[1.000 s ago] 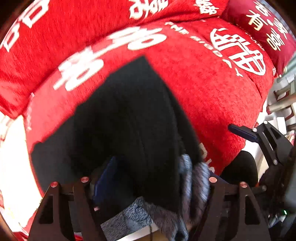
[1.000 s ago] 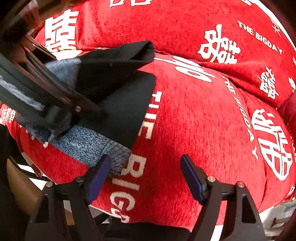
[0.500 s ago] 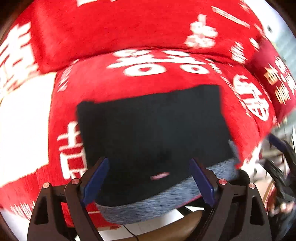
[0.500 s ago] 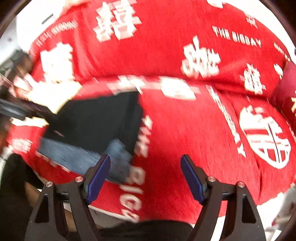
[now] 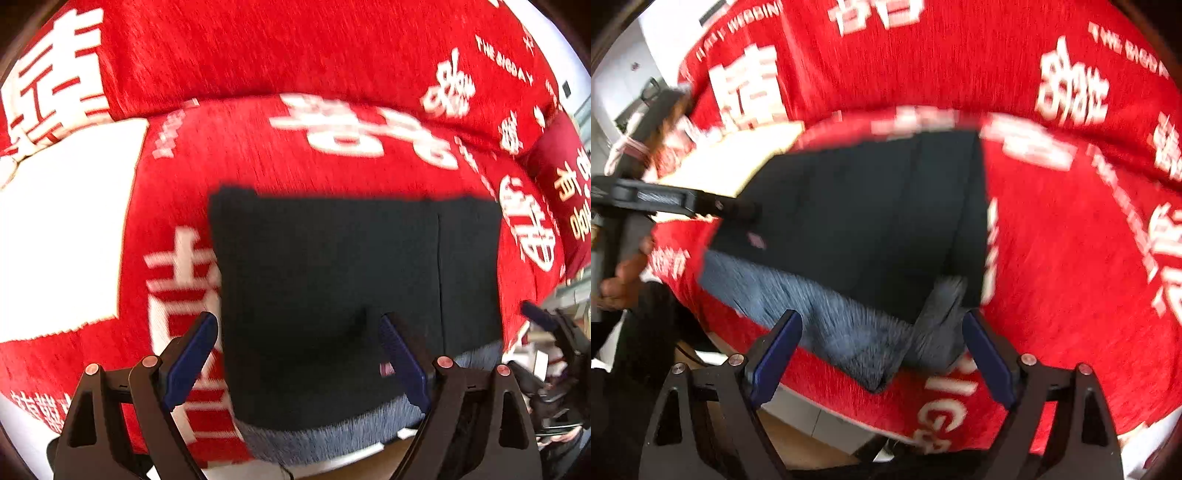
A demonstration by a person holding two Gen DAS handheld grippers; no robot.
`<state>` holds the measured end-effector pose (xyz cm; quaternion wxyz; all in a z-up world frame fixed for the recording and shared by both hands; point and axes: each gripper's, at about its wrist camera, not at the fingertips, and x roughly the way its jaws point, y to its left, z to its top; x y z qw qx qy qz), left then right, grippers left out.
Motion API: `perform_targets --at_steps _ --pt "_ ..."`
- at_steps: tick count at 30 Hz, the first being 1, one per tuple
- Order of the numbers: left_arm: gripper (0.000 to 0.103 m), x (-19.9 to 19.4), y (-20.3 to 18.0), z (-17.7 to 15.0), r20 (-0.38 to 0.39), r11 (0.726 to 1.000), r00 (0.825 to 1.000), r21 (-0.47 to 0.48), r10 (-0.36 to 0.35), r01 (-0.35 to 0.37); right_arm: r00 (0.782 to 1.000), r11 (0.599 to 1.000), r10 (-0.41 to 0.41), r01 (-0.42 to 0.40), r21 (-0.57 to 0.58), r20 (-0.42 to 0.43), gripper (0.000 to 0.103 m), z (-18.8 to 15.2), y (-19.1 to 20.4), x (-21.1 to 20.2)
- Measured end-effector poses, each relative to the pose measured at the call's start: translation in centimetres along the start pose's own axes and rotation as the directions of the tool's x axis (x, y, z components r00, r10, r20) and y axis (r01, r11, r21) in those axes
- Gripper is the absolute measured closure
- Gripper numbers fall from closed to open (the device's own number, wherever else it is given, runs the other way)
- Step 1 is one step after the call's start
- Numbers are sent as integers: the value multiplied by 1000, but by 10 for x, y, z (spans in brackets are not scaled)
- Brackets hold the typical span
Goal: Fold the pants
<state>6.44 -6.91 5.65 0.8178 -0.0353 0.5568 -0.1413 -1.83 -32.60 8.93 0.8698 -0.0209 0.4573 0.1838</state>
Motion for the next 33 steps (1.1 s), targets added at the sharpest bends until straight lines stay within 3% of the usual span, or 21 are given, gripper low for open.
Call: perform_targets --at_steps 2,5,8,11,12,13,16,20,24,26,28,31,33 --pt "13 3 3 20 25 996 996 -25 90 -89 998 999 -40 41 -20 37 11 23 1 -6" --pt "13 22 14 42 -11 967 972 -97 235 -235 994 995 -91 92 -22 64 10 68 -2 12" --pt "13 40 31 51 -55 946 960 -159 276 -281 998 999 -40 38 23 57 10 98 -3 40" --pt "9 50 38 51 -70 946 960 -165 272 -280 996 996 -85 86 28 -17 11 106 -4 86" --pt "0 53 38 51 -73 942 954 -157 290 -298 991 993 -110 114 44 -74 11 104 -8 104" --pt "0 56 40 51 -73 936 947 -149 311 -319 982 989 -110 124 85 -156 9 96 -18 124" --pt "0 67 42 49 -74 941 952 -147 298 -306 989 987 -86 101 127 -122 4 89 -25 127" --pt "0 64 42 54 -84 947 955 -127 285 -294 981 988 -128 138 63 -143 3 88 -16 130" --pt "0 33 59 46 -35 948 973 -217 229 -231 979 977 -156 172 124 -133 2 99 -20 110" --pt "0 34 65 43 -44 940 969 -236 244 -247 985 975 -151 162 151 -82 2 107 -17 99" --pt "0 48 65 42 -89 934 960 -221 266 -279 981 972 -167 180 150 -97 2 114 -8 106" --pt "0 56 61 42 -91 929 953 -215 289 -302 969 972 -209 220 78 -132 0 120 19 130" --pt "0 58 60 45 -91 931 950 -190 299 -311 937 948 -317 315 -38 -147 0 120 38 144"
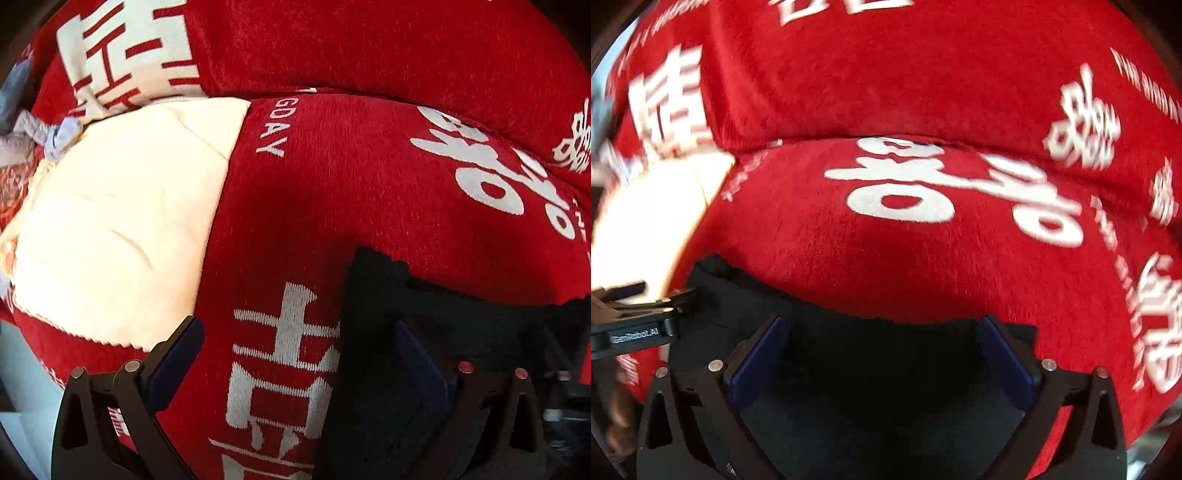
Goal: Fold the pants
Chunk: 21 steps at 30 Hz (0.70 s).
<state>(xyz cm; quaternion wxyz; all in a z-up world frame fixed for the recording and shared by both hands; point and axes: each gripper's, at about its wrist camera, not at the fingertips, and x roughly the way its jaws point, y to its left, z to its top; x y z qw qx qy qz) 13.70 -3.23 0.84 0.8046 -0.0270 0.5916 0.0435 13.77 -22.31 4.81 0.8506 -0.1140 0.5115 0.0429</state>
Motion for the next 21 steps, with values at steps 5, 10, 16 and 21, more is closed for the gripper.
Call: perform_targets --at_steps 5,10,16,21 --pt "0 1 19 -2 -24 995 995 -13 -102 102 999 997 -43 44 56 -33 0 -7 -31 13" --pt "0 -32 37 -36 23 976 977 -35 -214 215 1000 979 25 -25 201 4 0 -33 -61 -32" --pt "0 -44 21 -95 39 982 982 59 -185 182 995 998 29 -35 61 97 0 -95 -7 -68" --pt "0 -35 19 -110 39 989 992 86 -123 119 998 999 -5 3 42 57 0 -128 2 -43"
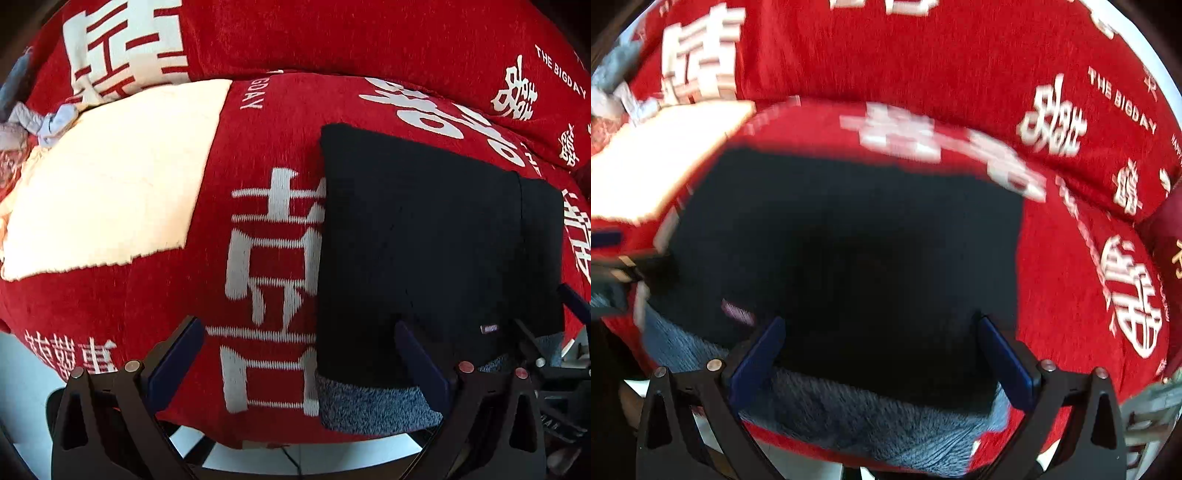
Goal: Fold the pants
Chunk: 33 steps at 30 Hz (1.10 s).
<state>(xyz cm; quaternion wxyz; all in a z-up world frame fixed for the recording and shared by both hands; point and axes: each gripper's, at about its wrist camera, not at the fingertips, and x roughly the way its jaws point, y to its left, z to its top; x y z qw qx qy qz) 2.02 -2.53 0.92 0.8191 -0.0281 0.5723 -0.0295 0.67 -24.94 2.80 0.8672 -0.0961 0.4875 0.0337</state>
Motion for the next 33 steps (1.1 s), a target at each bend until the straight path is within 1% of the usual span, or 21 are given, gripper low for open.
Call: perform_targets --at_steps 2,5,6,7,8,9,11,13,14,15,16,17,18,22,25,27,28,29,30,32,33 --pt "0 0 1 -4 2 1000 1000 7 2 -2 1000 1000 -27 27 16 -16 0 -1 -11 -2" --pt "0 -5 2 -9 13 1000 1000 -11 1 -1 998 995 38 -33 94 -50 0 0 -30 -5" --pt "0 -7 1 -12 20 1000 1000 -10 10 -10 998 995 36 -31 99 -50 0 0 -30 -8" --pt "0 -8 0 -12 27 1000 999 -11 20 -19 999 996 19 -15 93 -43 0 1 -28 -15" --pt "0 -13 -1 -14 38 1000 999 -11 22 -22 1000 997 -12 14 73 -23 0 3 -23 -23" --pt "0 -16 -1 -16 43 1000 999 -9 21 -20 1000 998 -25 25 52 5 0 4 -17 -32" --pt "0 -19 -2 -21 45 1000 999 -8 21 -21 999 1000 -6 5 24 48 0 2 -6 -46" --pt "0 -17 -1 -23 41 1000 999 -17 13 -13 998 999 29 -30 16 58 0 -3 3 -49" --pt "0 -16 0 -24 37 1000 999 -23 10 -9 998 998 53 -53 14 36 0 -5 6 -44" --pt "0 -15 1 -24 32 1000 999 -25 8 -7 998 998 62 -62 16 -3 0 -8 7 -35" --pt "0 -14 1 -24 26 1000 1000 -24 7 -6 998 999 42 -41 17 -40 0 -10 8 -25" --pt "0 -14 0 -24 26 1000 1000 -22 9 -8 999 1000 10 -10 8 -47 0 -12 8 -20" --pt "0 -14 0 -25 30 1000 999 -20 15 -15 999 1000 2 -2 -3 -33 0 -14 9 -22" --pt "0 -19 -3 -27 34 1000 999 -17 25 -24 999 999 34 -34 4 -28 0 -9 5 -34" --pt "0 -26 -5 -30 50 1000 999 -14 -12 13 997 998 66 -67 22 34 0 -8 -3 -48" --pt "0 -28 -10 -31 58 999 997 -2 -41 41 996 997 77 -77 15 50 0 -10 -2 -49" --pt "0 -26 -13 -31 51 999 997 8 -49 49 997 997 78 -78 9 30 0 -11 2 -43" --pt "0 -21 -17 -31 30 998 998 22 -62 61 997 997 74 -74 4 -15 0 -13 4 -32" --pt "0 -14 -21 -32 -4 996 997 41 -76 77 997 998 62 -62 -3 -41 0 -16 5 -25" --pt "0 -8 -24 -35 -34 995 996 52 -83 85 999 999 37 -38 -30 -27 0 -18 5 -26" --pt "0 -10 -24 -36 -27 995 996 56 -86 87 999 998 45 -46 -30 -22 0 -18 3 -30"
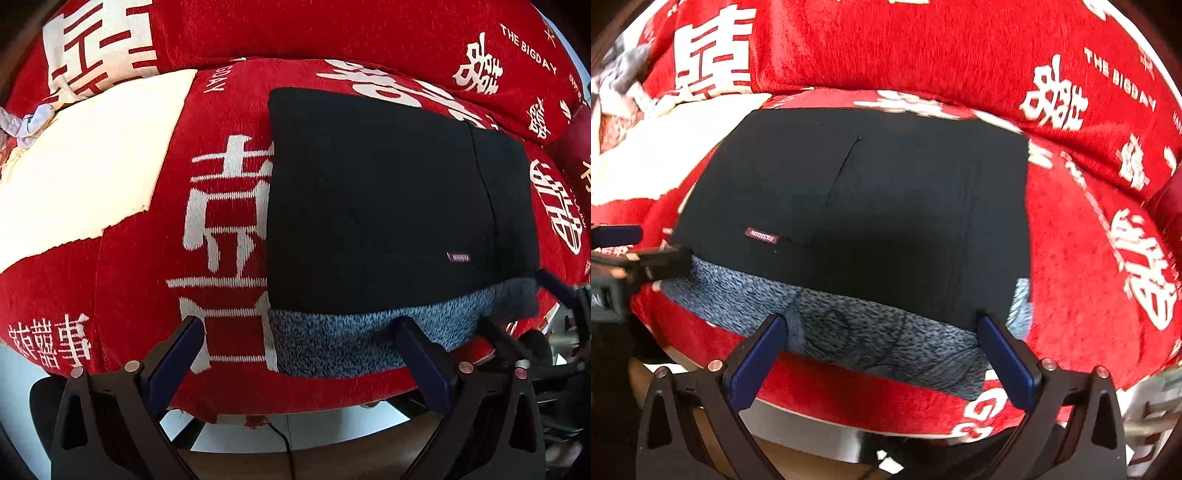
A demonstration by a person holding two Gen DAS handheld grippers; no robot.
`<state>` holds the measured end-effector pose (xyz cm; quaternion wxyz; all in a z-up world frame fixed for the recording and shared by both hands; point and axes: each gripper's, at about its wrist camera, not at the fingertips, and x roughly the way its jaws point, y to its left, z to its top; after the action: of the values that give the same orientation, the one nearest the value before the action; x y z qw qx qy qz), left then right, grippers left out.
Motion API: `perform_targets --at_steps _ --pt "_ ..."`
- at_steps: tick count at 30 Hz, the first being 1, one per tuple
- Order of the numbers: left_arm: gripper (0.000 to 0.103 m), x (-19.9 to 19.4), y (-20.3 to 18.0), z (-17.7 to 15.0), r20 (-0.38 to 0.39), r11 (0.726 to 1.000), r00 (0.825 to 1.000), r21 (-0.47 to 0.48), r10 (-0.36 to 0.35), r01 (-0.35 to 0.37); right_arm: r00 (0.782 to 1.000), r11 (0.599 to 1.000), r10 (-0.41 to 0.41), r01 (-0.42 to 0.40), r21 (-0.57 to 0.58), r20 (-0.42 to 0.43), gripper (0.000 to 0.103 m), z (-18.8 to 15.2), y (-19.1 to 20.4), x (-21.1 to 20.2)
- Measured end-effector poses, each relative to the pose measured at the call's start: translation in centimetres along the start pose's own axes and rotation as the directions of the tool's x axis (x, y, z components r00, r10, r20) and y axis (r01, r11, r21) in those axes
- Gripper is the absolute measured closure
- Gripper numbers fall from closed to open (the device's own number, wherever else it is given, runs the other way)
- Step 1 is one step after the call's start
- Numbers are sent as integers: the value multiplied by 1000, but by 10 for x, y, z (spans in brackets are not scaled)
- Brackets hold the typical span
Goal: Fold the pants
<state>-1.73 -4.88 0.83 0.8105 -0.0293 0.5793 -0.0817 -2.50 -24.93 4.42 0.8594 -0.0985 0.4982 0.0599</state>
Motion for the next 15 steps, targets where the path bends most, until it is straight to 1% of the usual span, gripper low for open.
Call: perform_targets --at_steps 2,3,5,7,8,9,12,13,15 --pt "0 -9 2 2 31 1000 999 9 -20 20 1000 999 20 -21 28 21 0 1 -12 -12" --pt "0 -15 3 3 51 999 998 13 -39 38 999 999 15 -16 43 35 0 2 -20 -18" --pt "0 -21 9 10 65 997 994 17 -82 81 998 998 -1 -4 69 65 0 3 -38 -29" --pt "0 -18 15 19 46 988 987 13 -155 154 997 995 -5 -3 100 81 0 4 -57 -33" --pt "0 -13 17 24 30 982 982 3 -189 189 997 991 2 -13 135 78 0 4 -71 -29" --pt "0 -7 19 30 14 979 979 -11 -203 203 997 986 12 -24 164 72 0 3 -80 -25" --pt "0 12 19 45 -27 972 971 -28 -236 235 992 960 107 -119 252 62 0 4 -105 0" --pt "0 17 15 50 -39 971 970 -22 -240 239 990 948 138 -145 284 42 0 6 -113 14" --pt "0 30 3 56 -62 973 971 10 -230 231 983 934 185 -182 307 20 0 10 -118 34"
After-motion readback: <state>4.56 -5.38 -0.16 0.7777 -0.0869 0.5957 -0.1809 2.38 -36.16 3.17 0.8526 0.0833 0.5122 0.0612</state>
